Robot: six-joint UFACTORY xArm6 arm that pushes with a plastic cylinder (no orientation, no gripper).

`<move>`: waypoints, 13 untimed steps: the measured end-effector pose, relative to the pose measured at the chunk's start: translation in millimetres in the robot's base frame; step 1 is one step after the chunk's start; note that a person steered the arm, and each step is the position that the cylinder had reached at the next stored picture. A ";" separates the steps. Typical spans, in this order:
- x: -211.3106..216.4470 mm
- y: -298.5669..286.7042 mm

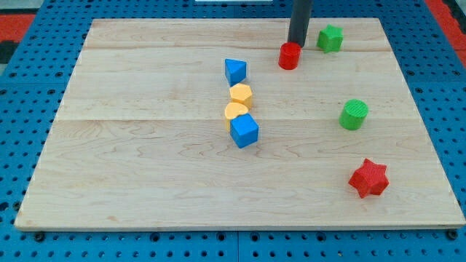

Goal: Move the green star to the right of the red circle

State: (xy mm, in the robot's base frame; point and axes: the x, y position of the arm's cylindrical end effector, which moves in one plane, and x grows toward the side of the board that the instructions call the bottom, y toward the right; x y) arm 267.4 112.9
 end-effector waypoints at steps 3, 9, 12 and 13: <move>-15.8 -12.2; -75.6 -2.1; -25.2 90.1; -7.2 89.1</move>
State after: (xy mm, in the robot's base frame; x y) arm 260.2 202.0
